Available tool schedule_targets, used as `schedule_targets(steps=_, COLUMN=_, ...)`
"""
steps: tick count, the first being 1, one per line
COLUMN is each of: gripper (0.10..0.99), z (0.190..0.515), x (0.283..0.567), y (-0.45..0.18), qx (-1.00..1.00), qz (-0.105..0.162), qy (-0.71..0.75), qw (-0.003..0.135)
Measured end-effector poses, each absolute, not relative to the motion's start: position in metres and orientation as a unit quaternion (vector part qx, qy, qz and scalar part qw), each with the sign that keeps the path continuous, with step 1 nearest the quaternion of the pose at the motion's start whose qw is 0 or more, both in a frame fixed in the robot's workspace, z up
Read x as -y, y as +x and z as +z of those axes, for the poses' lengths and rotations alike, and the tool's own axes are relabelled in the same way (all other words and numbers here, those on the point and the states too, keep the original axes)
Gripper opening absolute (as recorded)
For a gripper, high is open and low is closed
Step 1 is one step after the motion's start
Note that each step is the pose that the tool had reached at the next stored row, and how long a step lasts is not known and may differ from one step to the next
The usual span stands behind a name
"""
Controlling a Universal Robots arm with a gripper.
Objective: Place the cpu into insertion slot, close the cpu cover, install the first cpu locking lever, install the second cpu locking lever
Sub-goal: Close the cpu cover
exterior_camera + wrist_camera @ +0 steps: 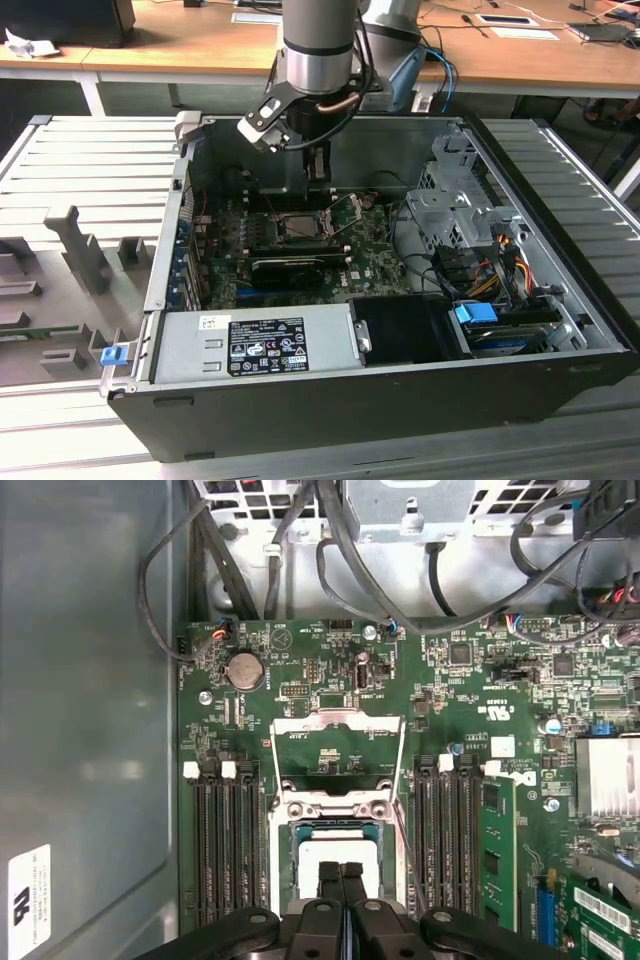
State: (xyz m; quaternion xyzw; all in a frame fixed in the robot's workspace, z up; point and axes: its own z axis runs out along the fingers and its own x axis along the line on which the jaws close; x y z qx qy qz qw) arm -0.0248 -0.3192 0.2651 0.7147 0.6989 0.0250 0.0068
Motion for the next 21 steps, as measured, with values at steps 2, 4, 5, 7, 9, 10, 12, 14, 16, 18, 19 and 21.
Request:
schedule_targets(steps=2, gripper=0.106, z=0.269, x=0.319, y=-0.025, qx=-0.699, qz=0.025, qy=0.715, qw=0.007)
schedule_targets(steps=4, gripper=0.106, z=0.271, x=0.319, y=-0.023, qx=-0.699, qz=0.025, qy=0.715, qw=0.007)
schedule_targets(steps=5, gripper=0.106, z=0.271, x=0.319, y=-0.021, qx=-0.699, qz=0.025, qy=0.715, qw=0.006)
schedule_targets(steps=7, gripper=0.106, z=0.271, x=0.319, y=-0.017, qx=-0.699, qz=0.026, qy=0.714, qw=0.006)
schedule_targets(steps=9, gripper=0.106, z=0.274, x=0.319, y=-0.017, qx=-0.699, qz=0.026, qy=0.714, qw=0.006)
schedule_targets(steps=10, gripper=0.106, z=0.276, x=0.319, y=-0.017, qx=-0.699, qz=0.026, qy=0.714, qw=0.006)
schedule_targets(steps=12, gripper=0.106, z=0.277, x=0.319, y=-0.016, qx=-0.699, qz=0.026, qy=0.714, qw=0.006)
schedule_targets(steps=14, gripper=0.106, z=0.278, x=0.319, y=-0.014, qx=-0.699, qz=0.026, qy=0.714, qw=0.006)
schedule_targets(steps=16, gripper=0.106, z=0.278, x=0.319, y=-0.012, qx=-0.699, qz=0.026, qy=0.714, qw=0.006)
schedule_targets(steps=18, gripper=0.106, z=0.278, x=0.319, y=-0.009, qx=-0.699, qz=0.026, qy=0.714, qw=0.006)
schedule_targets(steps=19, gripper=0.106, z=0.278, x=0.319, y=-0.007, qx=-0.700, qz=0.026, qy=0.714, qw=0.005)
schedule_targets(steps=21, gripper=0.106, z=0.278, x=0.319, y=-0.001, qx=-0.700, qz=0.026, qy=0.714, qw=0.005)
